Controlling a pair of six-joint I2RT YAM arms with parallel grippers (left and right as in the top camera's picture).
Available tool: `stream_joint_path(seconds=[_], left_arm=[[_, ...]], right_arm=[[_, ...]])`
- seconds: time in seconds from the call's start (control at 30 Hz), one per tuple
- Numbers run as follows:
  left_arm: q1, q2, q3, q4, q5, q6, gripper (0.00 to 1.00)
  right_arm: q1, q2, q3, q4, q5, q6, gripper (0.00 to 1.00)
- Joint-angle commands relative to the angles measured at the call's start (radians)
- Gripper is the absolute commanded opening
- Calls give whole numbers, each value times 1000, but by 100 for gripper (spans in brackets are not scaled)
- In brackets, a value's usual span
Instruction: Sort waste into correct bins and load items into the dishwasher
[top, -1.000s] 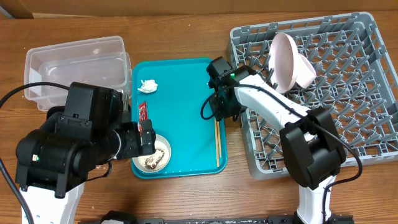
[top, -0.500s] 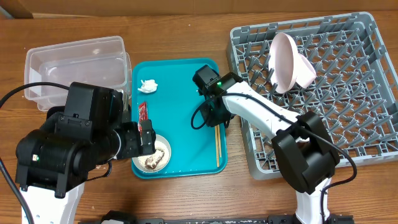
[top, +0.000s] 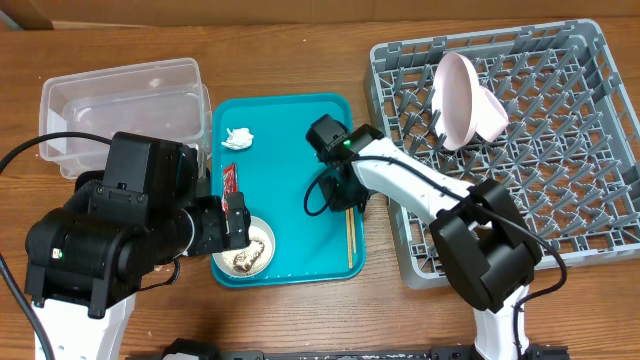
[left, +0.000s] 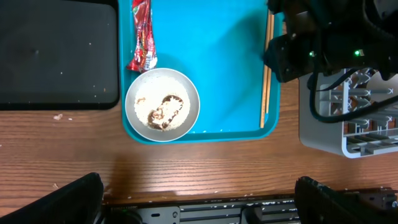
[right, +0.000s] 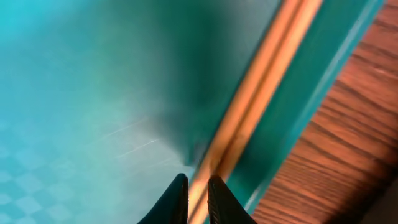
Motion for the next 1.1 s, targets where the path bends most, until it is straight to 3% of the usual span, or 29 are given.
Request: stream_joint_path(seconds=[0.0,1.07], left_arm=[[-4,1,13,2,-14,16,100],[-4,1,13,2,-14,16,100]], right_arm=[[10,13,-6,10,-15,5,15],[-4,59,-8,42,15,104,17]])
